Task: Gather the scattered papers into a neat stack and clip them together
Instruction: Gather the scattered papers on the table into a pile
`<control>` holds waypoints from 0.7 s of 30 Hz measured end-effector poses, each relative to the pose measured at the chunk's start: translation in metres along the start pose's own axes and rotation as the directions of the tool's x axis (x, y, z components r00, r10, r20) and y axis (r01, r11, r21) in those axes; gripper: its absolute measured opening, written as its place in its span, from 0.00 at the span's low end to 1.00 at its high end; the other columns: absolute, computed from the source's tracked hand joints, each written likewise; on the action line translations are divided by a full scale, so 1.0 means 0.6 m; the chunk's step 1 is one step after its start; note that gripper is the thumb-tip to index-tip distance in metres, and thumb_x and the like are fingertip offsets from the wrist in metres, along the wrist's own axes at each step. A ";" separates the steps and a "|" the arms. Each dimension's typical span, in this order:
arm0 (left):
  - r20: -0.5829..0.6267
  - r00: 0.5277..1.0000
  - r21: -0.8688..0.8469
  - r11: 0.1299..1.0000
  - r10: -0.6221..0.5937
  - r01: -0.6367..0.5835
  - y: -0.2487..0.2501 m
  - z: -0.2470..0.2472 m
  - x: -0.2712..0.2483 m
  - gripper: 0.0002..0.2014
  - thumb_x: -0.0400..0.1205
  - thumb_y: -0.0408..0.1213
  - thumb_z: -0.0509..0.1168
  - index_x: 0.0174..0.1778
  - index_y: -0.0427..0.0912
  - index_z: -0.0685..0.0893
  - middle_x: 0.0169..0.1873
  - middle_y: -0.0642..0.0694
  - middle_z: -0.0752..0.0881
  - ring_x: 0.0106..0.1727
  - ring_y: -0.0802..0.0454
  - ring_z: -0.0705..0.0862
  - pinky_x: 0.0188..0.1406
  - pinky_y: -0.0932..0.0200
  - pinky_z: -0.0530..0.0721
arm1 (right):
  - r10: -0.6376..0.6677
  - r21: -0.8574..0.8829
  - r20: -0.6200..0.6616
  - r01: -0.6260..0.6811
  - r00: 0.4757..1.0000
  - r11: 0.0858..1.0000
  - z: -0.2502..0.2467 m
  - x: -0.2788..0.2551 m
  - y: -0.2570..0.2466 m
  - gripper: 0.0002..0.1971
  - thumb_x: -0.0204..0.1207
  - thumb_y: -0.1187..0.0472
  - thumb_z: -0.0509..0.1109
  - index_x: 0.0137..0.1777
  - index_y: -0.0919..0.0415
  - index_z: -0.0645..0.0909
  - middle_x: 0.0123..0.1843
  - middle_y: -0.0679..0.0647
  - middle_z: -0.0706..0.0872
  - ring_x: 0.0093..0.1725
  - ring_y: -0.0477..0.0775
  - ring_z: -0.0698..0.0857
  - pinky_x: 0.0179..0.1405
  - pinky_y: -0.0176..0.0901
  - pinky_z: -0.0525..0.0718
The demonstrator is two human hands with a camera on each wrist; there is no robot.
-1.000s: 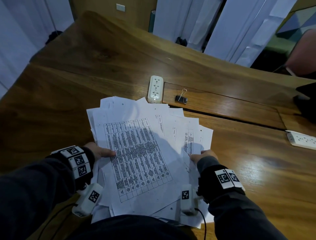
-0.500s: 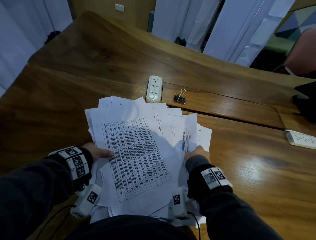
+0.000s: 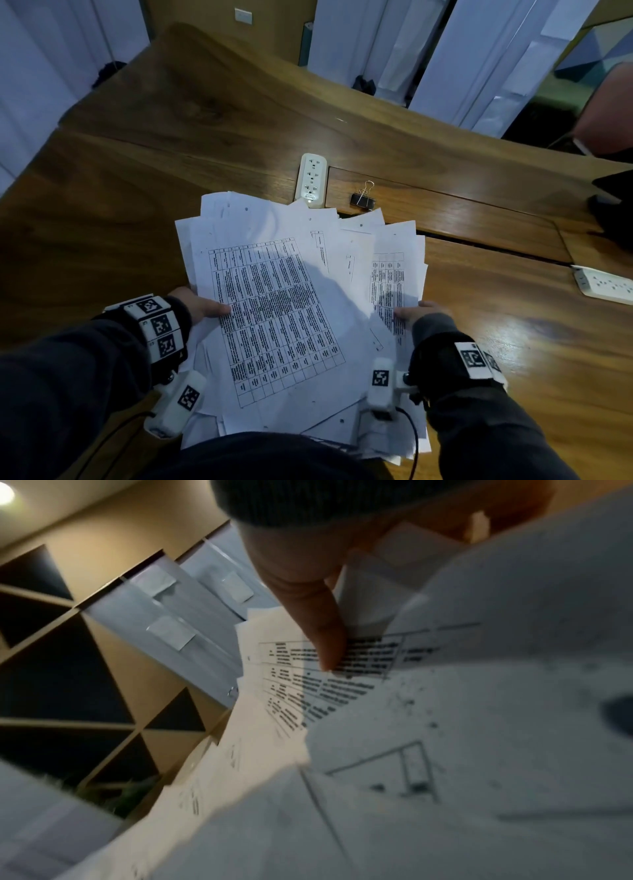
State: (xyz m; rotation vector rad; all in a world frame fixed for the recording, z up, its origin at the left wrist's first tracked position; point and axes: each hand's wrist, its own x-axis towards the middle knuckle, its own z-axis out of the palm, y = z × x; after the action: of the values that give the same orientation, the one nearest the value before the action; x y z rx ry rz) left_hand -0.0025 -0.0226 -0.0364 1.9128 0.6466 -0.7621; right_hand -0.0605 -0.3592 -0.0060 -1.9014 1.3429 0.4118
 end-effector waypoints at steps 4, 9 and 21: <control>0.006 0.999 -0.009 0.999 -0.032 0.032 0.005 -0.004 -0.005 0.26 0.67 0.26 0.75 0.61 0.27 0.79 0.63 0.29 0.81 0.63 0.33 0.79 0.60 0.46 0.75 | -0.086 -0.072 -0.057 0.081 0.995 0.994 0.025 -0.002 -0.008 0.20 0.70 0.60 0.74 0.62 0.65 0.81 0.60 0.61 0.86 0.53 0.59 0.86 0.58 0.49 0.85; 0.013 0.999 -0.031 0.999 -0.041 0.041 0.011 -0.003 -0.016 0.25 0.68 0.24 0.74 0.62 0.27 0.77 0.64 0.28 0.80 0.65 0.33 0.77 0.60 0.45 0.75 | -0.053 -0.133 -0.107 0.038 0.993 0.990 0.033 -0.004 -0.013 0.27 0.68 0.59 0.75 0.64 0.67 0.72 0.60 0.64 0.81 0.54 0.63 0.83 0.49 0.48 0.84; 0.039 0.999 -0.088 0.996 -0.013 0.016 0.009 -0.009 -0.019 0.26 0.64 0.23 0.76 0.58 0.26 0.81 0.60 0.30 0.83 0.61 0.33 0.81 0.61 0.45 0.78 | -0.139 0.117 0.186 0.118 0.973 0.986 -0.022 0.003 0.001 0.24 0.67 0.72 0.74 0.64 0.74 0.75 0.51 0.64 0.86 0.47 0.62 0.84 0.48 0.41 0.85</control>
State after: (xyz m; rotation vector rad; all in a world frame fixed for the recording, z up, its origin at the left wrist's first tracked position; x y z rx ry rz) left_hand -0.0048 -0.0211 -0.0229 1.8105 0.6604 -0.7655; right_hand -0.0625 -0.3703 0.0013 -1.7999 1.0864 0.4402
